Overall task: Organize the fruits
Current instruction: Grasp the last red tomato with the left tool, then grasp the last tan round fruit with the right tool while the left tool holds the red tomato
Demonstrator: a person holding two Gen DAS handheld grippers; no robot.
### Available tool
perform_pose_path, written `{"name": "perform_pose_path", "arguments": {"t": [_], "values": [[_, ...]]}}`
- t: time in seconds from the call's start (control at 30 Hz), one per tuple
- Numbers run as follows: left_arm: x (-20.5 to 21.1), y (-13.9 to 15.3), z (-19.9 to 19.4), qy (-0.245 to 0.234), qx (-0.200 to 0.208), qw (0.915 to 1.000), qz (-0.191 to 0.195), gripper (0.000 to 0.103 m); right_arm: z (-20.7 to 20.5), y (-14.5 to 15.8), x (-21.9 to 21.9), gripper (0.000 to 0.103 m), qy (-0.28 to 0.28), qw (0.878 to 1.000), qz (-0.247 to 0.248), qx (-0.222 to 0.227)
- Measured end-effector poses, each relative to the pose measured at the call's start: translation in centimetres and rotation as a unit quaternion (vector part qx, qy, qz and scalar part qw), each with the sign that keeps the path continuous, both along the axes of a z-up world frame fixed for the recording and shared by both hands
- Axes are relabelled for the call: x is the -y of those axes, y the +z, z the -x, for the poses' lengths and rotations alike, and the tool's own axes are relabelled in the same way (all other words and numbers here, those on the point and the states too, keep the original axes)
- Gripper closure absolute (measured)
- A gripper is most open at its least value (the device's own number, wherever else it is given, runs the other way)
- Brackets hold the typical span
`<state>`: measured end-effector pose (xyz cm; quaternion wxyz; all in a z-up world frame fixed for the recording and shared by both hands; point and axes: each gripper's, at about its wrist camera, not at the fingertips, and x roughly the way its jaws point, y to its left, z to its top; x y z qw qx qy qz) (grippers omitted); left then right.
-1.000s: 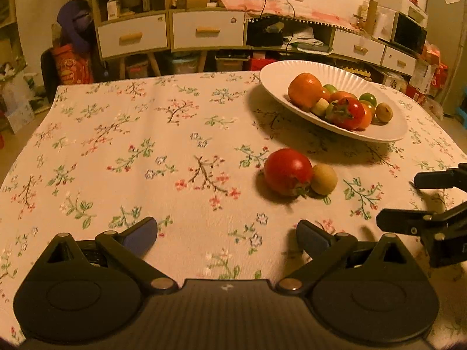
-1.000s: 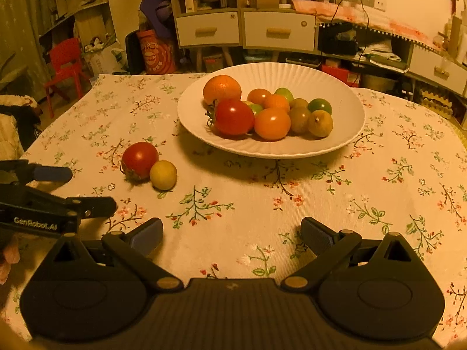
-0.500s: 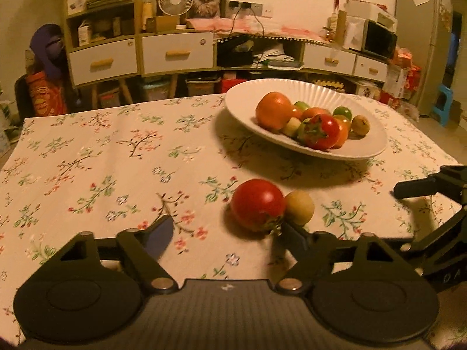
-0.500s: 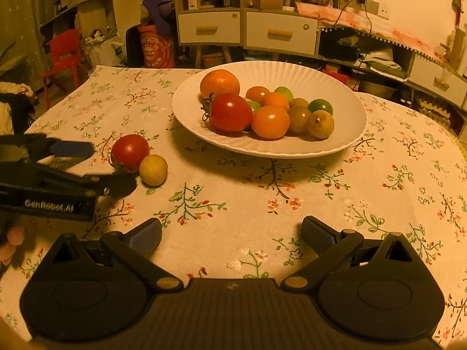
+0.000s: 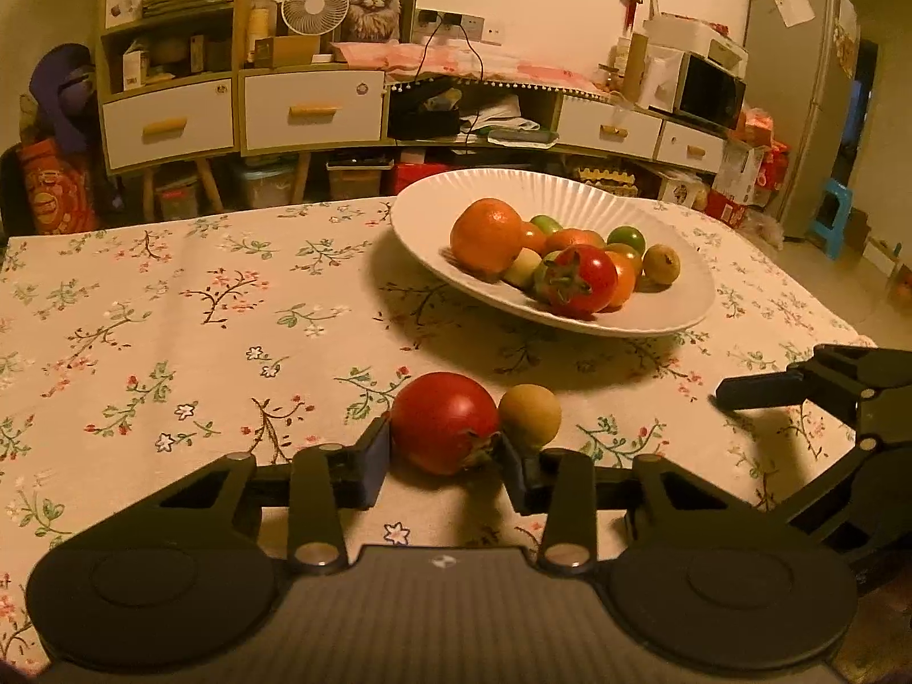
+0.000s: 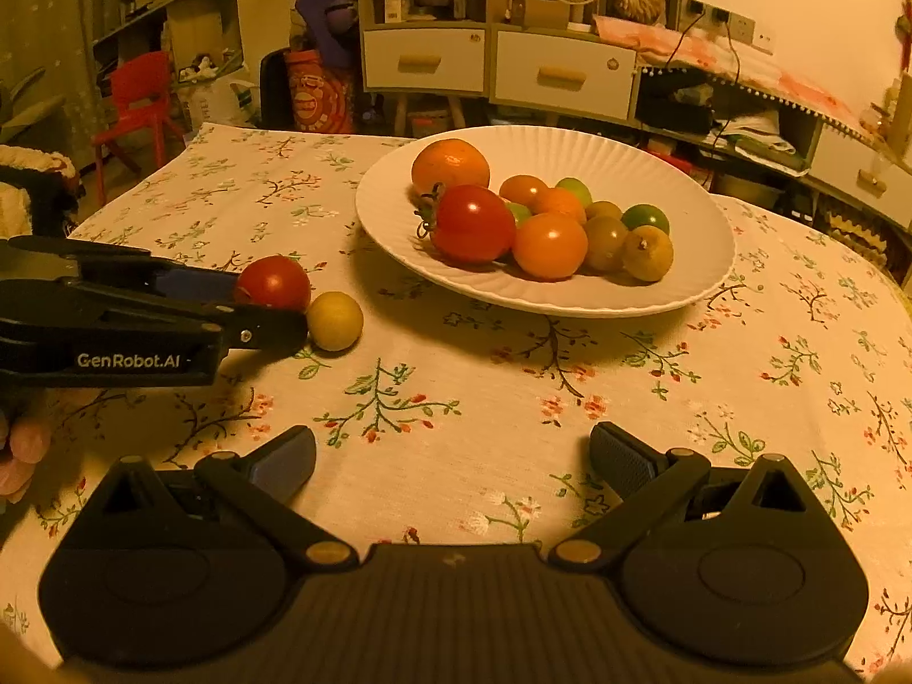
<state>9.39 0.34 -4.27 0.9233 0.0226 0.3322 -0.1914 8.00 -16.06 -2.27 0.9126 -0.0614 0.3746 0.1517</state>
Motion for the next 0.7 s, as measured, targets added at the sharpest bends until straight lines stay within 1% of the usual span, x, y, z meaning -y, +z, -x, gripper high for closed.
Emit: {"name": "perform_pose_path", "arguments": {"t": [0.2,0.33,0.47,0.57,0.63,0.7], "values": [[-1.0,0.2,0.4,0.01,-0.005,0.9999,-0.005,0.061,0.0,0.1,-0.5,0.002,0.009,1.0,-0.004,0.003],[-2.1,0.2,0.8,0.02,-0.008,0.9997,-0.008,0.061,0.2,0.2,-1.3,0.006,0.031,0.999,0.002,0.01],[-3.0,0.4,1.0,0.03,-0.014,0.9994,-0.011,0.061,0.0,0.2,-2.4,0.012,0.05,0.998,0.01,0.024],[-3.7,0.5,1.2,0.038,-0.017,0.9991,-0.011,0.061,-0.5,0.2,-3.2,0.022,0.051,0.998,0.009,0.026],[-4.0,0.4,1.3,0.04,-0.017,0.999,-0.013,0.061,-0.7,0.3,-3.8,0.023,0.056,0.998,0.006,0.028],[-4.4,0.4,1.4,0.042,-0.017,0.9989,-0.014,0.061,-0.8,0.3,-4.5,0.027,0.062,0.998,0.009,0.031]]}}
